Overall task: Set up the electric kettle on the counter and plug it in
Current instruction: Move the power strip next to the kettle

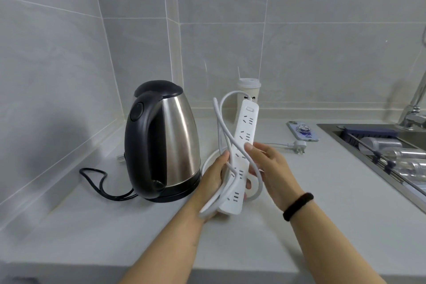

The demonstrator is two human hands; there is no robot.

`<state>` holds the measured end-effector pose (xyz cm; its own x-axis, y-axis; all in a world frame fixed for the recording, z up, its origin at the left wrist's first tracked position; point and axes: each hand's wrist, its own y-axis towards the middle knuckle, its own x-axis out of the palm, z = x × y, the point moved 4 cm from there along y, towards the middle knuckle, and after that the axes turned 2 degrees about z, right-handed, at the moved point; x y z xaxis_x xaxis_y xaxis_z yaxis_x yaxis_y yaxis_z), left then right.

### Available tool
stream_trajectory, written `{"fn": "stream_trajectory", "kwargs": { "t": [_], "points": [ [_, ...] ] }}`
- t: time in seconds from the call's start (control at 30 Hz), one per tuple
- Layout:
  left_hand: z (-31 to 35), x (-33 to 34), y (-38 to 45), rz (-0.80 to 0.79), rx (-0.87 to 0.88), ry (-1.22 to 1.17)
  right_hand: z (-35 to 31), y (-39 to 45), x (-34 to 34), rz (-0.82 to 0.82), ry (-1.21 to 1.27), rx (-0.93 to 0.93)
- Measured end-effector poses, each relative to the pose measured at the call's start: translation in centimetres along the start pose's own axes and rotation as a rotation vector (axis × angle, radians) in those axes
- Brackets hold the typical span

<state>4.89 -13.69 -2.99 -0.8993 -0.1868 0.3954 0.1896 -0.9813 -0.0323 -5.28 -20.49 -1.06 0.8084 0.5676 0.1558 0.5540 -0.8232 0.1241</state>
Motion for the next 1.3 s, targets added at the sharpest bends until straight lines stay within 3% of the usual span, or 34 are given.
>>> {"fn": "stream_trajectory", "kwargs": {
  "t": [0.13, 0.43, 0.6, 0.77, 0.97, 1.1, 1.3],
  "points": [
    [0.0, 0.2, 0.2, -0.051, -0.025, -0.023, 0.9, 1.9, 1.3, -0.205, 0.191, 0.138],
    [-1.2, 0.0, 0.7, -0.144, -0.199, -0.008, 1.5, 4.0, 0.7, -0.458, 0.372, 0.216],
    [-1.3, 0.0, 0.4, -0.159, -0.252, -0.005, 2.0, 4.0, 0.7, -0.47, 0.546, 0.27],
    [-1.2, 0.5, -0.1, -0.192, -0.351, -0.04, 2.4, 3.8, 0.5, -0.408, 0.652, 0.279],
    [-1.8, 0.7, 0.5, -0.26, -0.374, -0.117, 1.7, 3.9, 0.2, -0.245, 0.555, 0.173],
    [-1.6, 0.3, 0.4, -0.198, -0.368, -0.084, 0.7, 4.3, -0.5, -0.182, 0.734, 0.111],
    [-1.7, -0.2, 0.4, -0.29, -0.335, 0.047, -0.6, 5.1, -5.6, 0.137, 0.924, -0.141]
  ]
}}
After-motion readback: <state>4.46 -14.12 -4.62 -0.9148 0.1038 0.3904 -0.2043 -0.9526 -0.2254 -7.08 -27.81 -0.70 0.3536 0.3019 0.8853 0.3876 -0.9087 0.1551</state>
